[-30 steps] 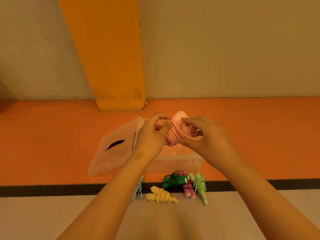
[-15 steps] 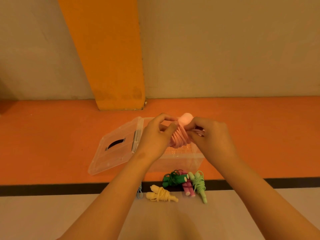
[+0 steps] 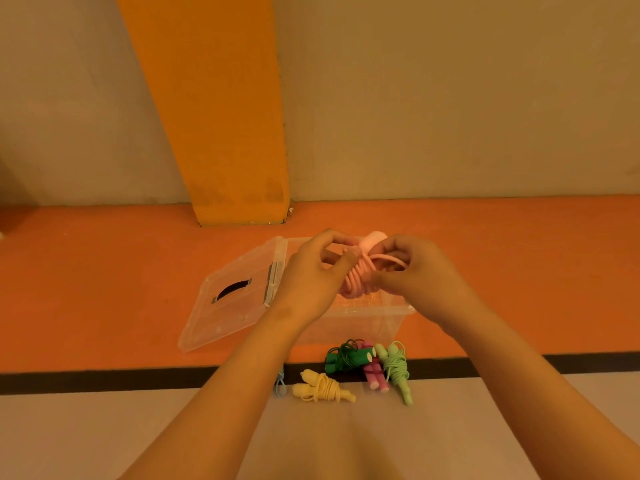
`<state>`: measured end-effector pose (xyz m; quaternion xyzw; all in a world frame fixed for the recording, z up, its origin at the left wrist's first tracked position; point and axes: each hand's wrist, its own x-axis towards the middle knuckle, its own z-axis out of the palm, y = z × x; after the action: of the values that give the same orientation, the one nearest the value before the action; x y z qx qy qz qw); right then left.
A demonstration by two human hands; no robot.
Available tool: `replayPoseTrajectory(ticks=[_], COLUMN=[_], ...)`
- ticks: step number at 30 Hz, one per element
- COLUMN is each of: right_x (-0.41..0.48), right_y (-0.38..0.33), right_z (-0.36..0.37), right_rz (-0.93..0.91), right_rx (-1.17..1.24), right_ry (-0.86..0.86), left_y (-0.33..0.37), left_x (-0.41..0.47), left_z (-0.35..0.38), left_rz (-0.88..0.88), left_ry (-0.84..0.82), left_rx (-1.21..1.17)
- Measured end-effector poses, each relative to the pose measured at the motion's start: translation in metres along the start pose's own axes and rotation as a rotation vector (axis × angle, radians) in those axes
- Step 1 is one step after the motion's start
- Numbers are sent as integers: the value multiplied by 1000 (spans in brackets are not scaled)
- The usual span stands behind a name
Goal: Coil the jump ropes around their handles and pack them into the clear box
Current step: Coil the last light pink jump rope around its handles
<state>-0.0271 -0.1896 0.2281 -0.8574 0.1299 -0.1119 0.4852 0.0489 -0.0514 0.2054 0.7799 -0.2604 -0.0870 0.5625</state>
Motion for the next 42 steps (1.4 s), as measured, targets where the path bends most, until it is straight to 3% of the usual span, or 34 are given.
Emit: replayPoseTrajectory(ticks=[5, 11, 17, 23, 29, 34, 42], right_x=[-12, -26, -46, -75, -97, -105, -111], right_y=[-9, -17, -16, -19, -24, -30, -21], right_z=[-4, -2, -11, 3, 15, 20, 35], right_rz=[20, -143, -162, -202, -283, -287, -253], right_rx=[55, -243, -386, -609, -627, -504, -546], right_ry=[-23, 49, -1, 188, 278, 347, 277], left_y=[8, 19, 28, 36, 41, 46, 41], left_x=[-12, -27, -52, -80, -103, -114, -121], left_z=[0, 2, 10, 8, 5, 0, -5], left_rz=[20, 20, 28, 30, 3, 54, -39], left_ry=[27, 74, 53, 38, 44, 87, 45], left_rx=[18, 21, 42, 67, 12, -20, 43])
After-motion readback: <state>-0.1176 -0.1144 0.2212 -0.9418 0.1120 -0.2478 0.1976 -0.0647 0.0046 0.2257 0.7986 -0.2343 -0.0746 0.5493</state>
